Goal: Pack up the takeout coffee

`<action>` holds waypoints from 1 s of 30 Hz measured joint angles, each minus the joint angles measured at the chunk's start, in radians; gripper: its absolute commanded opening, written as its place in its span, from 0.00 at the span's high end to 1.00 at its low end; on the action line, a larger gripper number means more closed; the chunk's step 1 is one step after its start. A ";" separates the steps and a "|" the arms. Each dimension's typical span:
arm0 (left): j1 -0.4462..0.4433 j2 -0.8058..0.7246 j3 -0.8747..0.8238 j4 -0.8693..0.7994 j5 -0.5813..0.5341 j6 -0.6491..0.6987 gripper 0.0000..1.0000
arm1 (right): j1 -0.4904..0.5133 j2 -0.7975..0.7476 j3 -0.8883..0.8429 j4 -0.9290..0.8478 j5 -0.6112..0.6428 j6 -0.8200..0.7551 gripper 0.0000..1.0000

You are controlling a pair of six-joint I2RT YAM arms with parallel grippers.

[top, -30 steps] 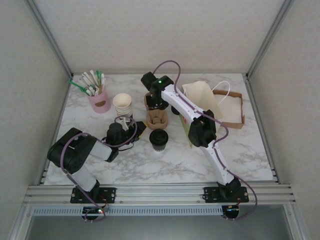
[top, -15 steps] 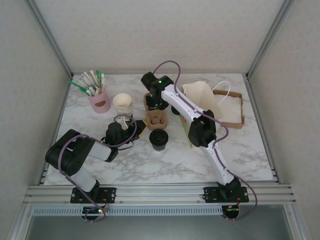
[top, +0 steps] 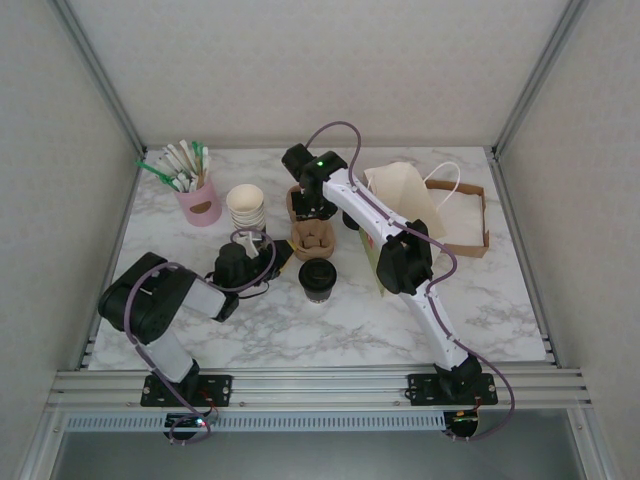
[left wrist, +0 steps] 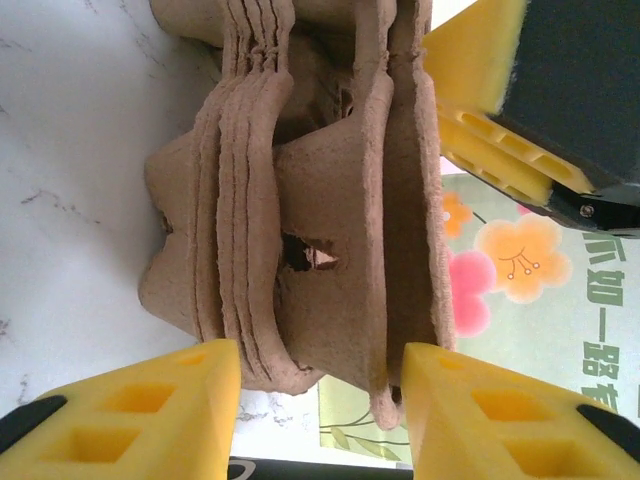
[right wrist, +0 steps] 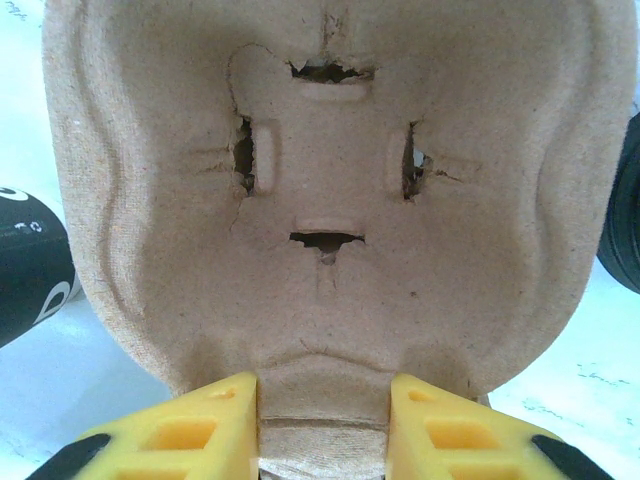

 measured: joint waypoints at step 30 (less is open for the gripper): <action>-0.007 0.005 0.003 -0.028 -0.016 0.031 0.56 | 0.000 -0.003 -0.018 0.000 -0.007 -0.011 0.66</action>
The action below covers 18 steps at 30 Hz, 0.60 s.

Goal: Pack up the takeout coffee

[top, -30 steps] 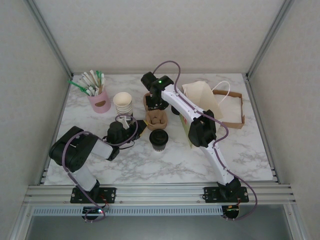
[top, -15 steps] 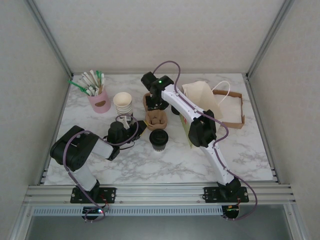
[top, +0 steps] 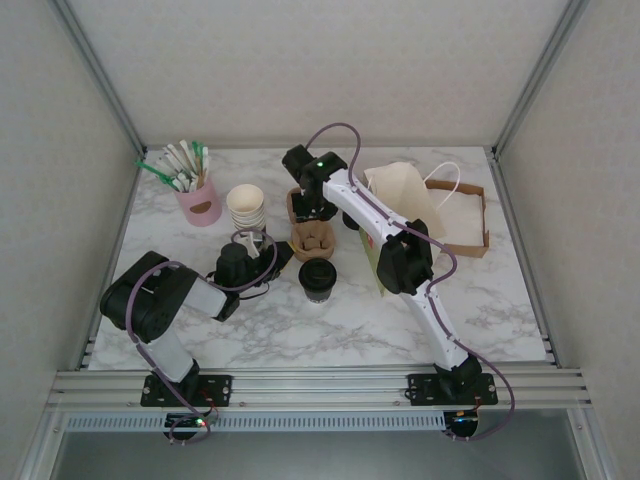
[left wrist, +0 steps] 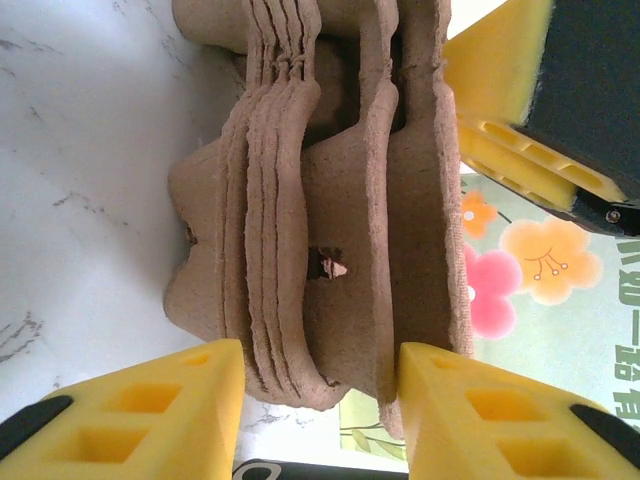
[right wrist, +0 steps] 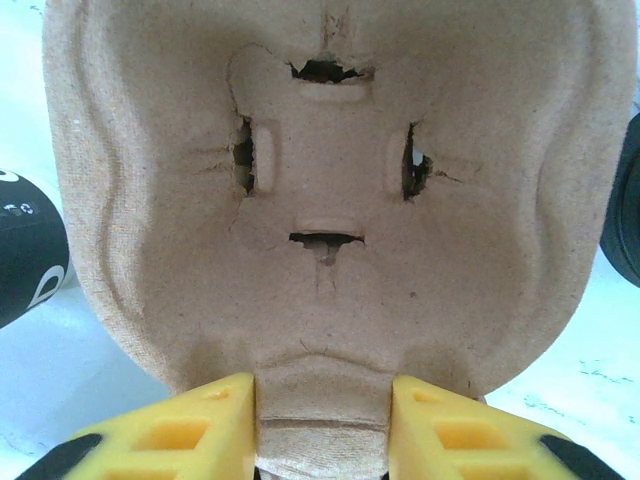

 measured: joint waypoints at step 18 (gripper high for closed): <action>-0.009 -0.008 0.000 -0.038 -0.022 0.022 0.57 | 0.000 -0.085 -0.013 0.003 0.000 -0.001 0.66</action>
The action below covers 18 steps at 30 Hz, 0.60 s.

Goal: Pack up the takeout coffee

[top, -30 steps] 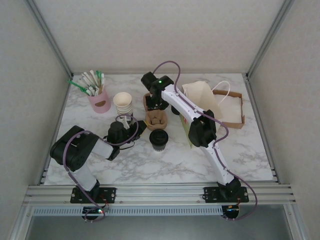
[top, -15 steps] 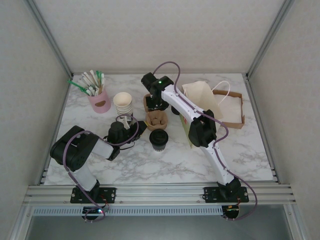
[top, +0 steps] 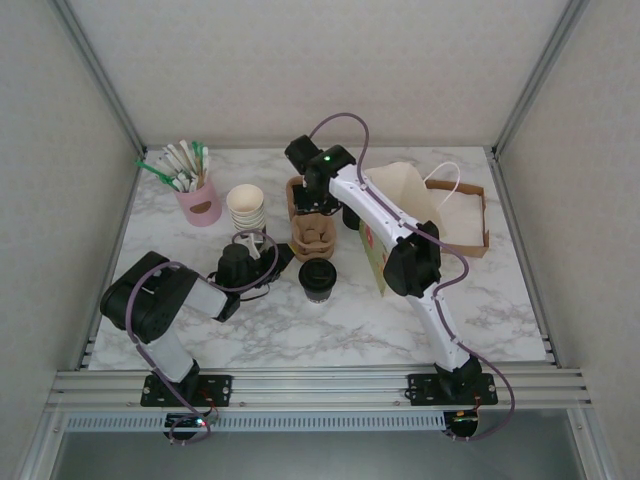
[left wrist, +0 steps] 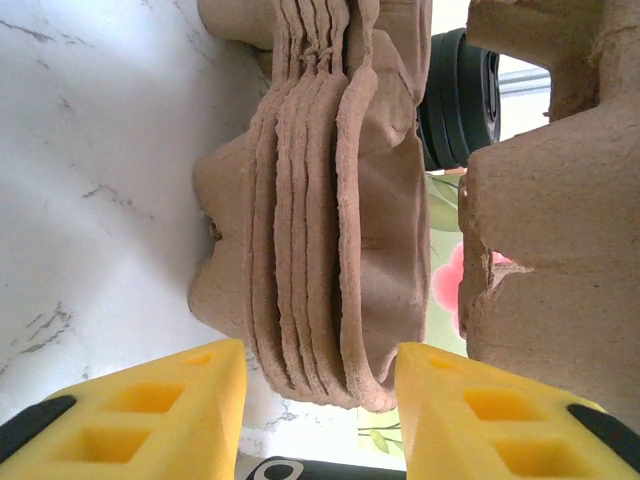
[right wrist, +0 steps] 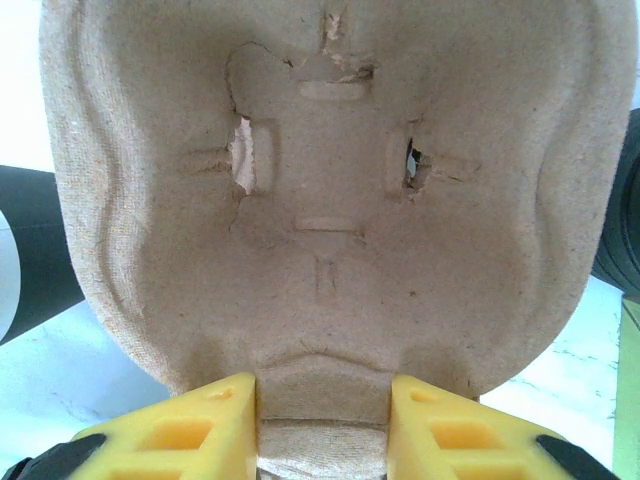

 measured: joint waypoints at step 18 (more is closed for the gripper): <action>-0.036 -0.274 0.000 -0.155 -0.076 0.067 0.43 | 0.048 -0.199 -0.022 0.064 -0.071 -0.040 0.66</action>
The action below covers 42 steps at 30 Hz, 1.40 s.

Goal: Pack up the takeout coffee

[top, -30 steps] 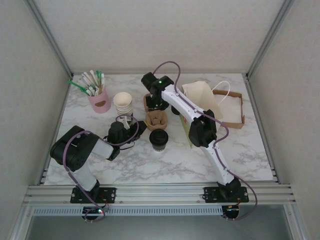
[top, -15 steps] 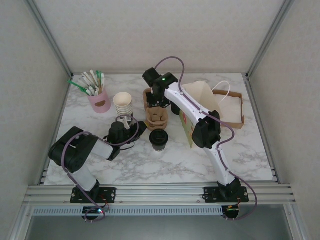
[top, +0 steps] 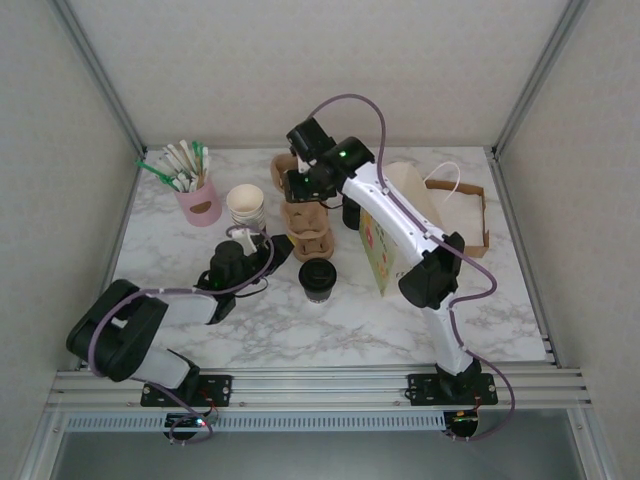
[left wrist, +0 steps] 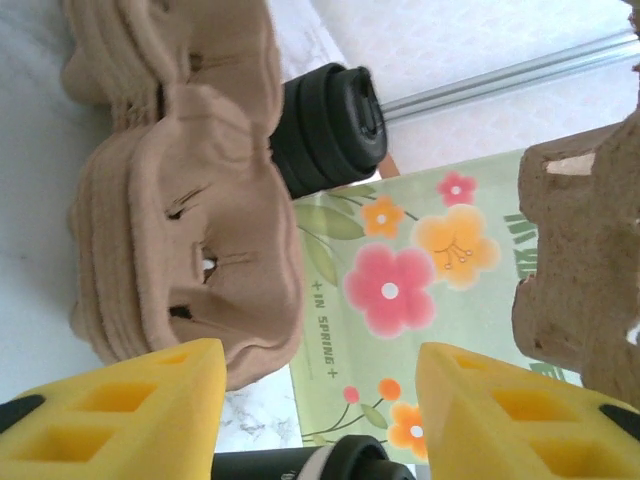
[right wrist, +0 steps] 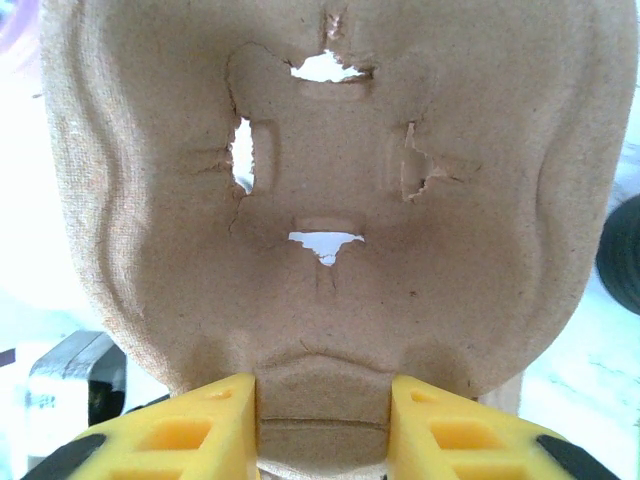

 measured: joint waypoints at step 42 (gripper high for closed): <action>-0.042 -0.470 0.135 -0.450 -0.240 0.325 0.09 | 0.000 -0.533 -0.131 0.000 -0.015 -0.099 0.64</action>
